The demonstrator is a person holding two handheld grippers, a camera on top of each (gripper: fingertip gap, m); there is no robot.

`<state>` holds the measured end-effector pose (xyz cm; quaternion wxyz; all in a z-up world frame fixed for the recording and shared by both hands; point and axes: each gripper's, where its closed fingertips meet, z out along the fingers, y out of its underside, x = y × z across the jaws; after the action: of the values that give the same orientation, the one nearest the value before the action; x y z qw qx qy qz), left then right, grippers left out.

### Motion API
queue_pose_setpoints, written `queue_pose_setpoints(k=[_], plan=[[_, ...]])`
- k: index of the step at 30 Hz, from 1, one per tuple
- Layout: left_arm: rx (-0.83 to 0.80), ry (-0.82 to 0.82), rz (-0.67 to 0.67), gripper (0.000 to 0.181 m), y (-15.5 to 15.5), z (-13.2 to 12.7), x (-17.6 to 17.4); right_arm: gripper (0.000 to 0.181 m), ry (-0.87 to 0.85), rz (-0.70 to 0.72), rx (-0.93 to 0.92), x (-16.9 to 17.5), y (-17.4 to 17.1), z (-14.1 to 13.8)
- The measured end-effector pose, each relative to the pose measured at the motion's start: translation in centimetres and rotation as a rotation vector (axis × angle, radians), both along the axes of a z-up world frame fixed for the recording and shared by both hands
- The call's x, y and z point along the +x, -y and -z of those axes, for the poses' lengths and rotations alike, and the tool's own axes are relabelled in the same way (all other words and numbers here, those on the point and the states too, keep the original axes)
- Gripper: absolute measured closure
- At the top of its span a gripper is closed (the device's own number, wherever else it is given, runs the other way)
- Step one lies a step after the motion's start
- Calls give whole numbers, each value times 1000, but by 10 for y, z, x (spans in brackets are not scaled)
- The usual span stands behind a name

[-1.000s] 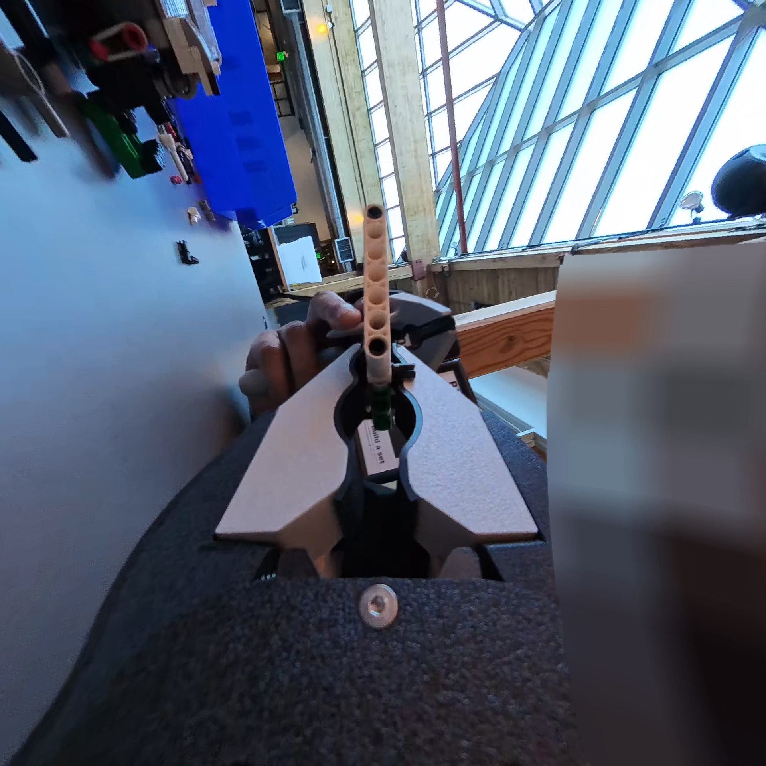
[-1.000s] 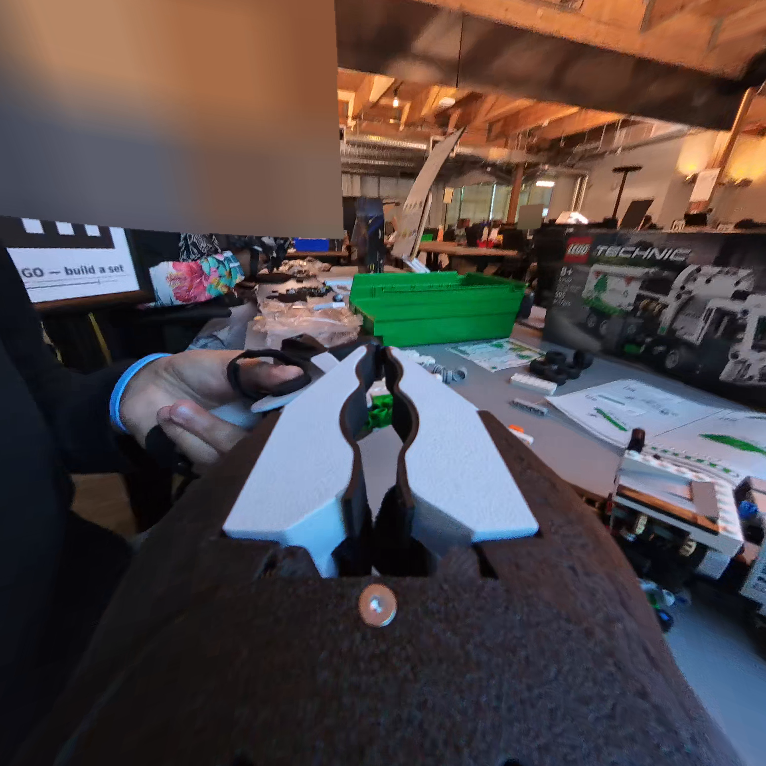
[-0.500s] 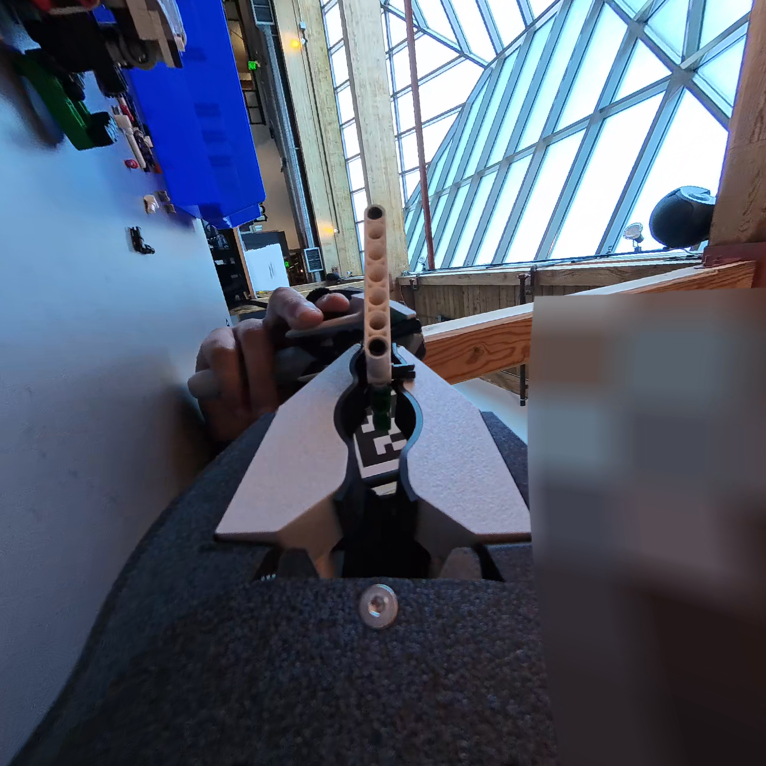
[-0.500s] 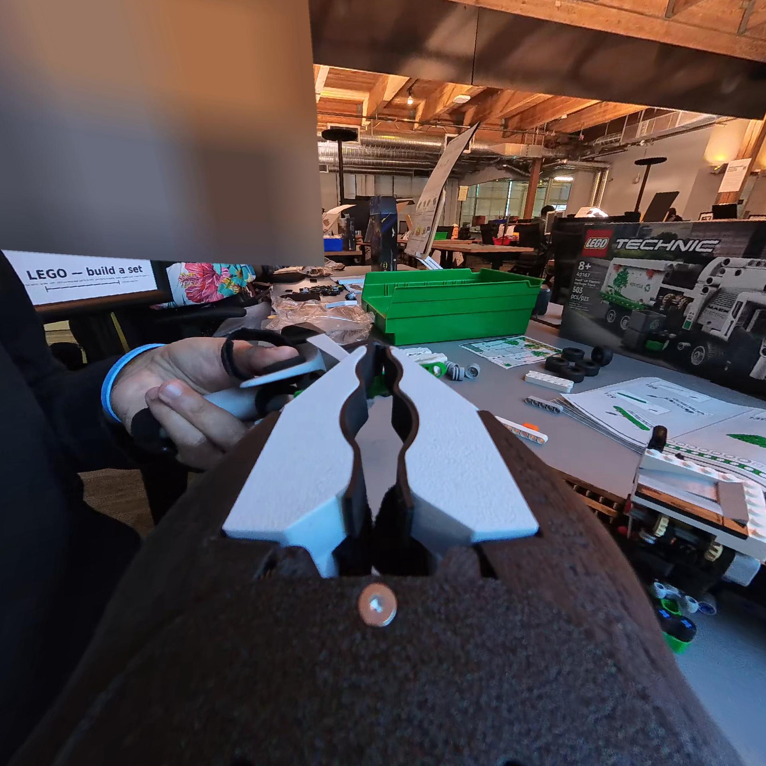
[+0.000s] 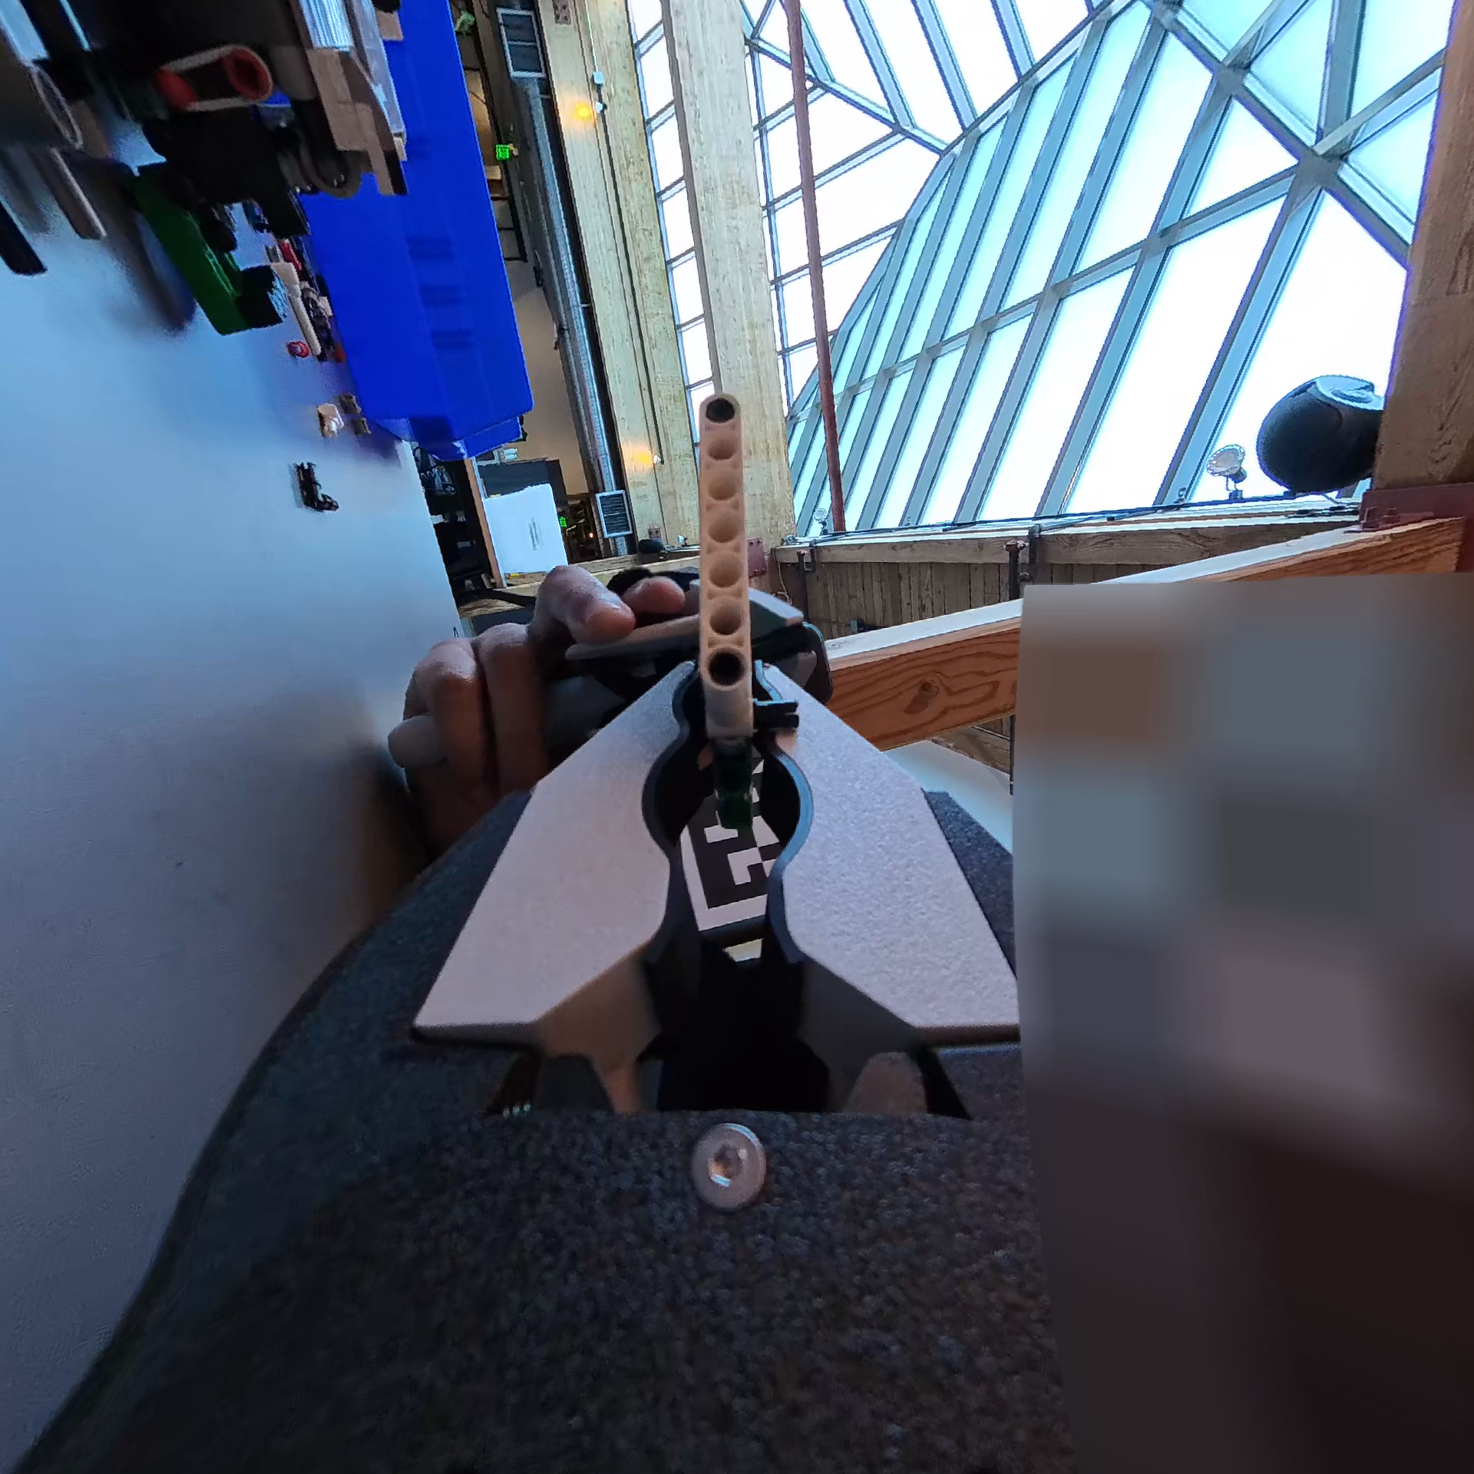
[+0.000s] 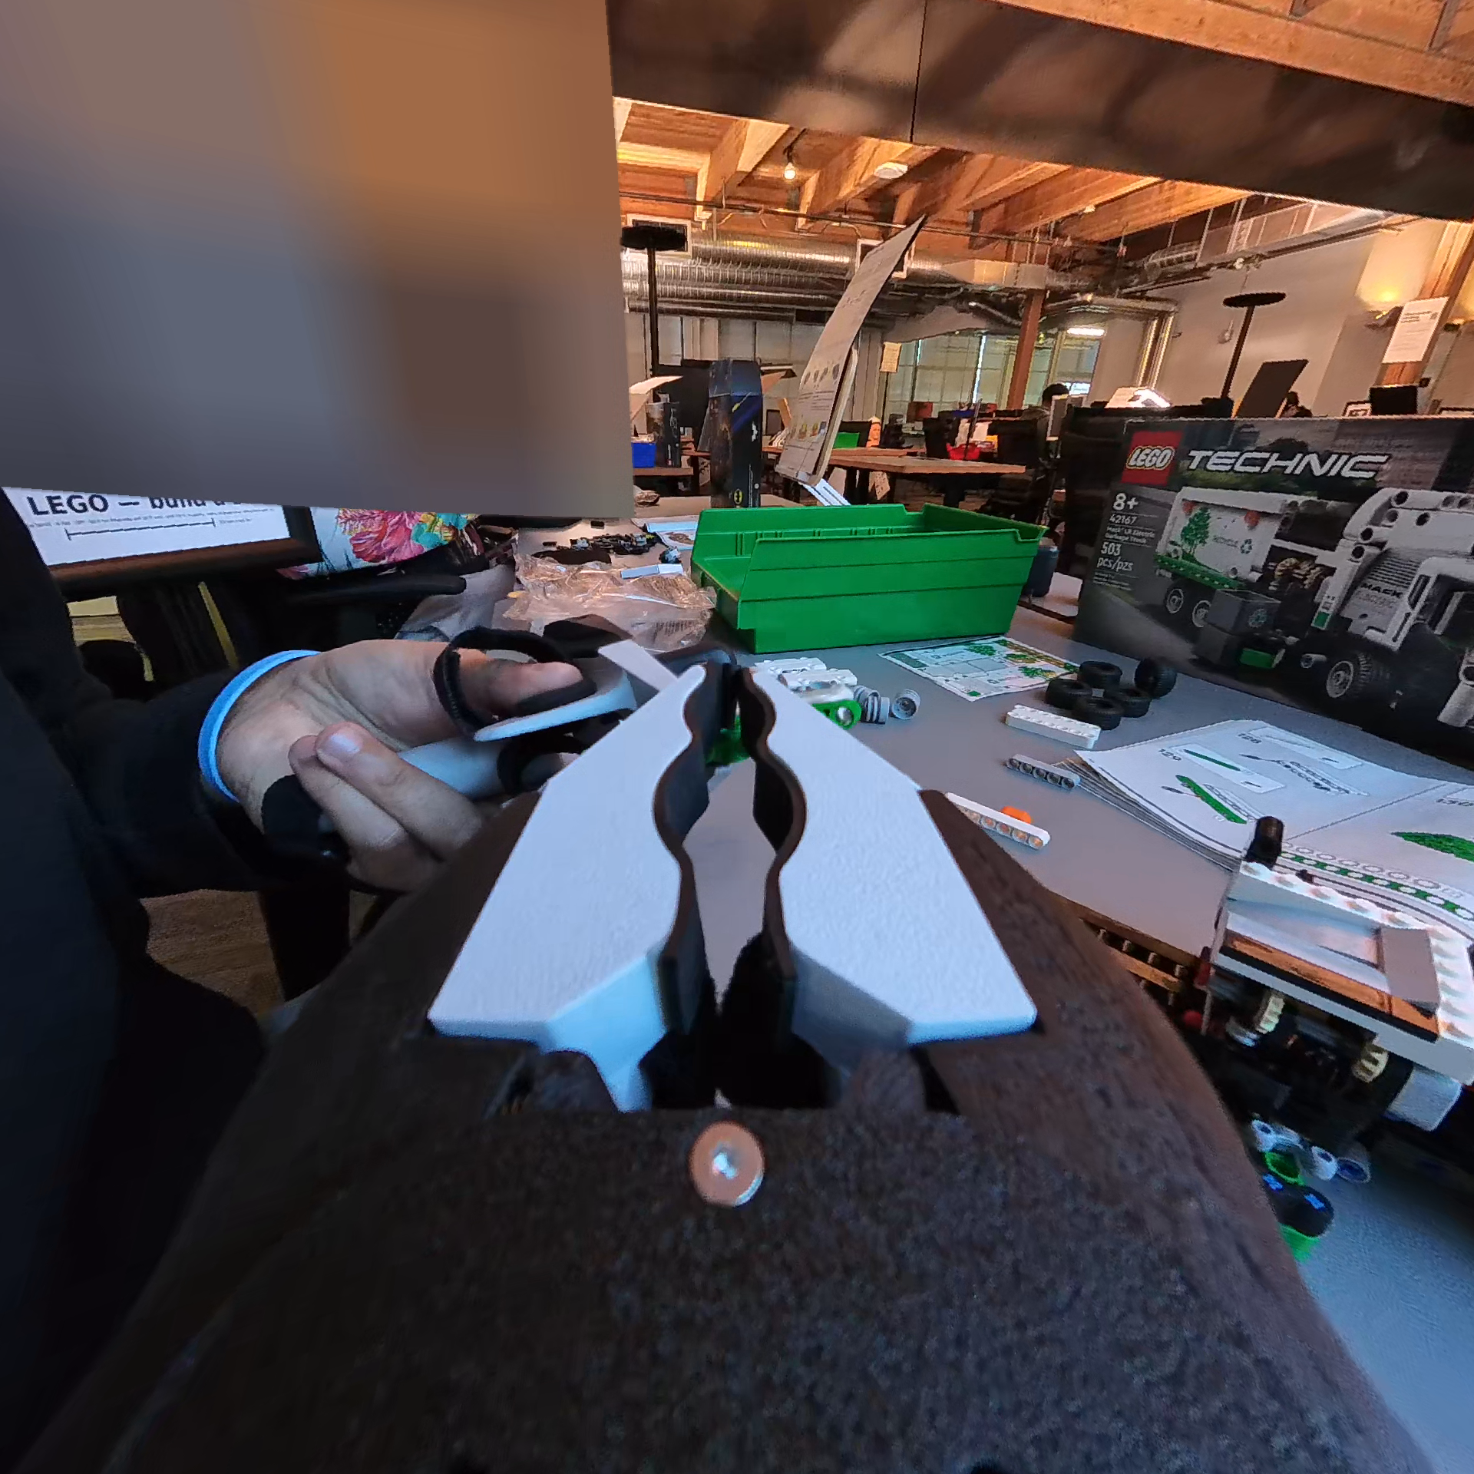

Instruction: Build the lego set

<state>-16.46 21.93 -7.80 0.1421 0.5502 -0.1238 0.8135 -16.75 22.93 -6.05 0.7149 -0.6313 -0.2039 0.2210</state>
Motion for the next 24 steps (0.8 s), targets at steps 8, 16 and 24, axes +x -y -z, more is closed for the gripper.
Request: queue_pose_setpoints(k=[8, 16, 24], plan=[[3, 4, 8, 175, 5, -1, 1, 178, 27, 8, -9, -1, -1, 4], [8, -12, -4, 175, 2, 5, 1, 178, 21, 9, -18, 1, -1, 4], [-5, -10, -6, 175, -1, 4, 0, 178, 24, 6, -27, 0, -3, 6]])
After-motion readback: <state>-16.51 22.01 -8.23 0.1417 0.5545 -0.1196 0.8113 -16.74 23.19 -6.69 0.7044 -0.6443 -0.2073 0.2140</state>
